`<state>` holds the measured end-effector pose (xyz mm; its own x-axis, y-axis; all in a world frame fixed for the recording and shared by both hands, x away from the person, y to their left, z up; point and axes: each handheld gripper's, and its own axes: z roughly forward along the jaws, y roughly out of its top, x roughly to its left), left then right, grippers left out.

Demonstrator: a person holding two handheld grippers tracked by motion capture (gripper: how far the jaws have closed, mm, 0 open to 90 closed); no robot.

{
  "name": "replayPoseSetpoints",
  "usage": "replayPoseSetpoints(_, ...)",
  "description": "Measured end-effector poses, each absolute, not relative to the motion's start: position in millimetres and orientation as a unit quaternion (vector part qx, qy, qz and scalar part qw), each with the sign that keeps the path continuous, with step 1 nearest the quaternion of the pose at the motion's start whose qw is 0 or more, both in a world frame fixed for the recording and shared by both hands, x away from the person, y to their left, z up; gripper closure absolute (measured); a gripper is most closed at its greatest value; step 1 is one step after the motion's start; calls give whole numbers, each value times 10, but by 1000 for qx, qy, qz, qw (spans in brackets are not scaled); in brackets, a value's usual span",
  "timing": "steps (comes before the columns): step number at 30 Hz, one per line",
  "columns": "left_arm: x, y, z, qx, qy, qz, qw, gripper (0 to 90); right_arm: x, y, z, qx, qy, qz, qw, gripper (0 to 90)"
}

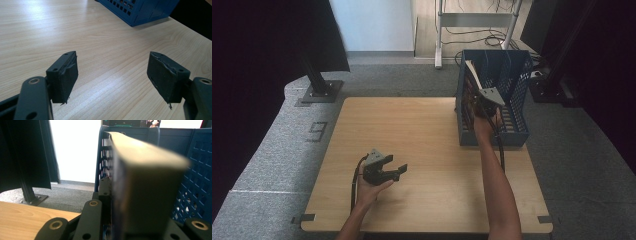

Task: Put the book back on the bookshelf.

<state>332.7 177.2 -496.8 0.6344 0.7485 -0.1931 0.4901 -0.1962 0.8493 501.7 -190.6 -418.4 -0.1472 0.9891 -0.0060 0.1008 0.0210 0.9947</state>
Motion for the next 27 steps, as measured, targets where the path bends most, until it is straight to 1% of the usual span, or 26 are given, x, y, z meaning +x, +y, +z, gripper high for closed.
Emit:
replayPoseSetpoints(2,3328,1780,-4963,760,408,133,488,248,4998,-1910,-4180,483,566,505,437,780)
replayPoseSetpoints(7,3327,1793,-4949,758,408,133,491,248,4996,-1914,-4197,479,578,499,433,722)
replayPoseSetpoints(9,3325,1793,-4947,758,408,133,491,247,5014,-1904,-4225,481,583,492,432,714)
replayPoseSetpoints(13,3323,1798,-4941,758,408,134,492,248,5054,-1900,-4273,489,587,482,429,785)
replayPoseSetpoints(15,3325,1800,-4943,757,408,134,492,248,5058,-1892,-4266,489,587,476,436,812)
replayPoseSetpoints(27,3360,1812,-4969,758,411,134,487,248,5231,-1928,-4233,507,544,474,472,817)
